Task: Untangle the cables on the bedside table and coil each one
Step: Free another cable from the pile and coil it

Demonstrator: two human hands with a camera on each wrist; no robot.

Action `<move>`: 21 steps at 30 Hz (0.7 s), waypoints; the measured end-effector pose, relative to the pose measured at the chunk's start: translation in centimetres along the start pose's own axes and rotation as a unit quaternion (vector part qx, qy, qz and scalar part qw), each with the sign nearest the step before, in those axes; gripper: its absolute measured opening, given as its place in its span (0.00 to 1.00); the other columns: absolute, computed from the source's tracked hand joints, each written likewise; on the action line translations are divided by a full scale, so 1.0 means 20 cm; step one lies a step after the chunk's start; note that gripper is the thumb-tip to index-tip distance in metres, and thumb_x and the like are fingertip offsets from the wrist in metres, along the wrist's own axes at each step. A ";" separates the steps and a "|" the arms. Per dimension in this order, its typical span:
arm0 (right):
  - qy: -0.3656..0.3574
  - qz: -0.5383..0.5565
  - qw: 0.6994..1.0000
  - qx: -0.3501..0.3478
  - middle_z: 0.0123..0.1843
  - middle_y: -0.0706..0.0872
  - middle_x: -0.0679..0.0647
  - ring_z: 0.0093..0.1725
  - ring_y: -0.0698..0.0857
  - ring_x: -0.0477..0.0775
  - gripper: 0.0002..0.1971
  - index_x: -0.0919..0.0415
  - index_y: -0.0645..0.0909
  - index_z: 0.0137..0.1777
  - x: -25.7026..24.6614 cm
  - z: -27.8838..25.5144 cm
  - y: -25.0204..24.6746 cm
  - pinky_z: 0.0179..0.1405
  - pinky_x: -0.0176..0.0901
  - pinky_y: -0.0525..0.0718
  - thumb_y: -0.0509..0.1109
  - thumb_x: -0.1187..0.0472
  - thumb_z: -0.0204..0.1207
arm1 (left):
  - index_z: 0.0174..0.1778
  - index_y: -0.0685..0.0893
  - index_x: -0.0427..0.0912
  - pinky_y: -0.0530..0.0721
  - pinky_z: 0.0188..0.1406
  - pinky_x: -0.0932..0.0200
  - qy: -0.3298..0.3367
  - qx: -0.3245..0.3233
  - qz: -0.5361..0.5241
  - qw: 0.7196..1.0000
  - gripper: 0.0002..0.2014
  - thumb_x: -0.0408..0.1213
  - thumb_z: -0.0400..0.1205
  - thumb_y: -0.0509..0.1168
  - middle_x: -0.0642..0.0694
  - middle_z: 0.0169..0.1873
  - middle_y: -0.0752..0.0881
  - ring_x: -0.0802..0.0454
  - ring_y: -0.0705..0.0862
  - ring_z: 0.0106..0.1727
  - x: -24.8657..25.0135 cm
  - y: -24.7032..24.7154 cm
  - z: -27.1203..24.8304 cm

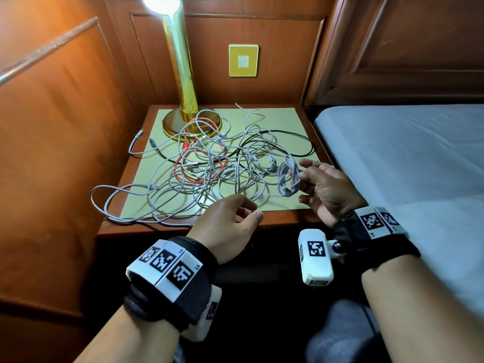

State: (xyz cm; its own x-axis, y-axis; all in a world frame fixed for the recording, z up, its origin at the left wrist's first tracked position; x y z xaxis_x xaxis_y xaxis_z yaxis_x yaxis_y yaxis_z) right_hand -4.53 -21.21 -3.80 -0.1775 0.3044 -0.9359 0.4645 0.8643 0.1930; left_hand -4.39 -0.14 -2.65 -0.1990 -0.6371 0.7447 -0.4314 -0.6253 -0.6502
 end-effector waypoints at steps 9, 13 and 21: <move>0.005 0.115 0.991 -0.075 0.40 0.91 0.58 0.32 0.85 0.50 0.12 0.59 0.78 0.55 -0.05 -0.10 0.06 0.29 0.40 0.77 0.56 0.72 0.82 | 0.68 0.80 0.50 0.88 0.58 0.46 -0.020 0.031 -0.139 0.990 0.21 0.52 0.81 0.71 0.56 0.50 0.88 0.53 0.89 0.51 0.00 0.02 0.03; 0.005 0.146 0.986 -0.079 0.40 0.90 0.59 0.32 0.85 0.50 0.13 0.58 0.79 0.53 -0.06 -0.12 0.07 0.31 0.40 0.80 0.55 0.73 0.82 | 0.61 0.82 0.50 0.90 0.54 0.39 -0.020 0.033 -0.191 0.981 0.13 0.48 0.82 0.71 0.49 0.46 0.92 0.49 0.91 0.46 -0.01 0.03 0.04; 0.008 0.154 0.986 -0.056 0.39 0.91 0.57 0.33 0.87 0.49 0.13 0.57 0.80 0.53 -0.06 -0.12 0.08 0.28 0.36 0.84 0.56 0.72 0.83 | 0.50 0.86 0.41 0.89 0.40 0.52 0.064 0.029 -0.282 0.957 0.10 0.21 0.83 0.66 0.34 0.47 0.91 0.44 0.92 0.41 0.05 -0.01 0.01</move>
State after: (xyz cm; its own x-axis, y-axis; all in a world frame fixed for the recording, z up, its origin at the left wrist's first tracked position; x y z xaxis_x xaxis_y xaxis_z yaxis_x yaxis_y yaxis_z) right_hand -5.67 -19.15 -1.62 -0.0562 0.5649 -0.8233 0.3998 0.7683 0.4998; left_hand -4.35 -0.67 -1.87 -0.0561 -0.1336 0.9894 -0.4532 -0.8796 -0.1445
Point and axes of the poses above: each hand's wrist, its own z-axis towards the middle knuckle, its own y-axis out of the palm, x = y × z, the point moved 3 cm from there along z, towards the middle knuckle
